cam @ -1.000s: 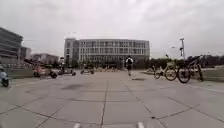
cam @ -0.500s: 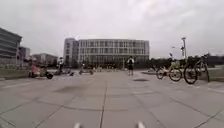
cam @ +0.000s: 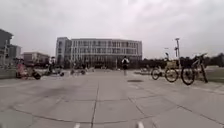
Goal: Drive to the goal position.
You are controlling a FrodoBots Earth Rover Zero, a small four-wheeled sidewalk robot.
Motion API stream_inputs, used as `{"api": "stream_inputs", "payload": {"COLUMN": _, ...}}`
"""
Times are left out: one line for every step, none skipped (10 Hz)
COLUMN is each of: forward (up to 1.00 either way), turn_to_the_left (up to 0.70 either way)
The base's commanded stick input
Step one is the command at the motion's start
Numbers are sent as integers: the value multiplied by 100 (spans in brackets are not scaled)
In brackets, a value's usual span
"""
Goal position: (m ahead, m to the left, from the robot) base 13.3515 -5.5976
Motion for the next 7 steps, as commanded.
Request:
{"api": "stream_inputs", "payload": {"forward": 85, "turn_to_the_left": 0}}
{"api": "stream_inputs", "payload": {"forward": 85, "turn_to_the_left": 0}}
{"api": "stream_inputs", "payload": {"forward": 85, "turn_to_the_left": 0}}
{"api": "stream_inputs", "payload": {"forward": 85, "turn_to_the_left": 0}}
{"api": "stream_inputs", "payload": {"forward": 85, "turn_to_the_left": 0}}
{"api": "stream_inputs", "payload": {"forward": 85, "turn_to_the_left": 0}}
{"api": "stream_inputs", "payload": {"forward": 85, "turn_to_the_left": 0}}
